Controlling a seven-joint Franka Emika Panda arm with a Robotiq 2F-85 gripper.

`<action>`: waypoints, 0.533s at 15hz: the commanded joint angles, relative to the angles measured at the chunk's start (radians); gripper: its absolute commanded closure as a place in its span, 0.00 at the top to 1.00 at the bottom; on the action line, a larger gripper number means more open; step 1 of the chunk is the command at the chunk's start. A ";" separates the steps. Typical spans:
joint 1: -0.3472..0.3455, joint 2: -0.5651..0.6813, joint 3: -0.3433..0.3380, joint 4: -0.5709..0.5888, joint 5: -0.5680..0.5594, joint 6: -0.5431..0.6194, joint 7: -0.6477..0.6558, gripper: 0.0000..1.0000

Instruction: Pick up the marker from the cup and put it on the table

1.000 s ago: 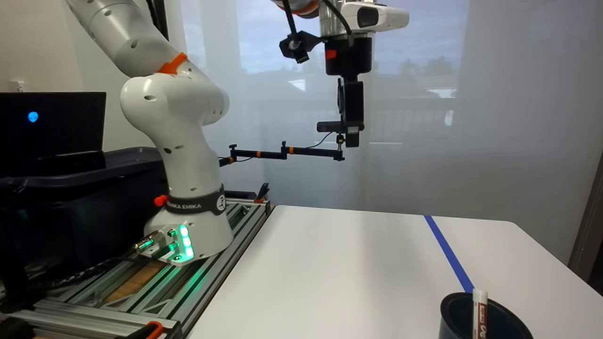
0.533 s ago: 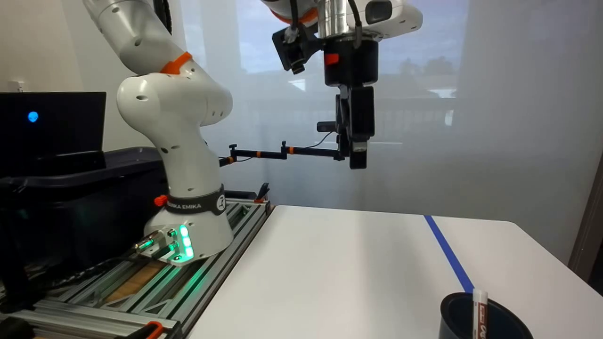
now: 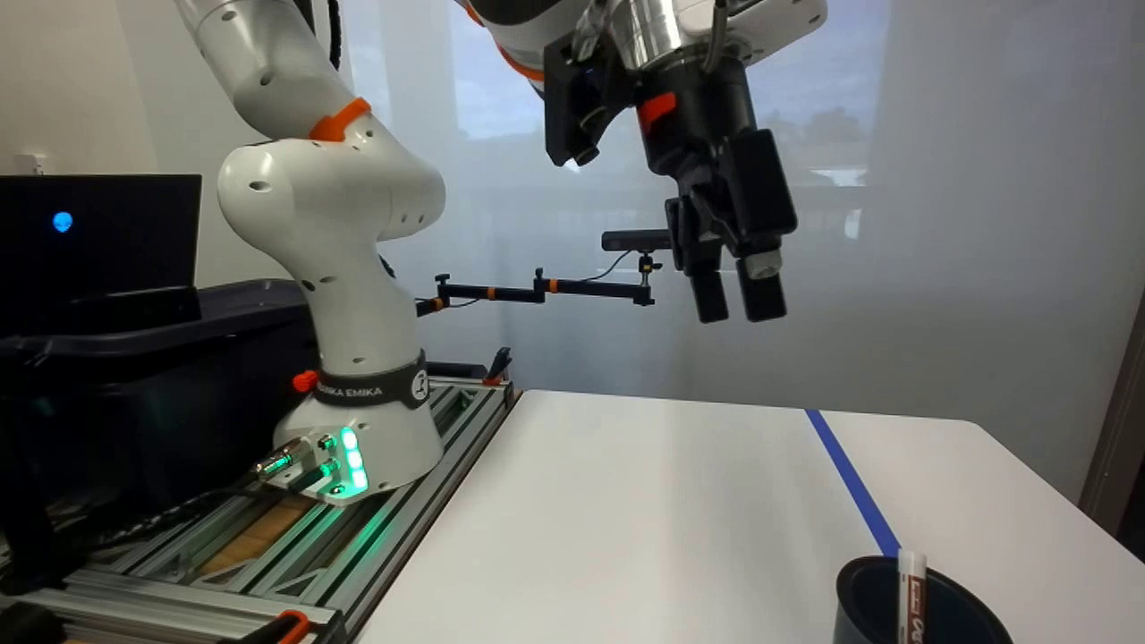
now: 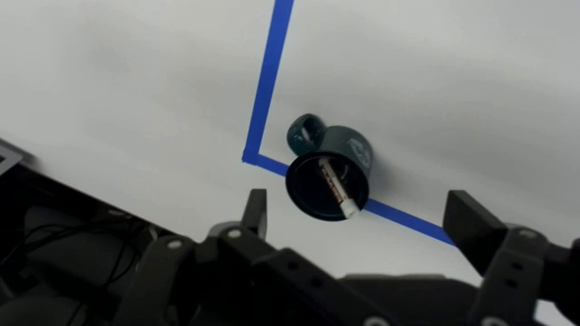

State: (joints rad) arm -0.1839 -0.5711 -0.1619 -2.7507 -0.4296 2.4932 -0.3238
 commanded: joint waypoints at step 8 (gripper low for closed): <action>0.386 0.212 -0.496 -0.004 0.299 0.515 -0.672 1.00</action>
State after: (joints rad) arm 0.0066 -0.3590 -0.5259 -2.7545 -0.3255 2.9861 -0.8004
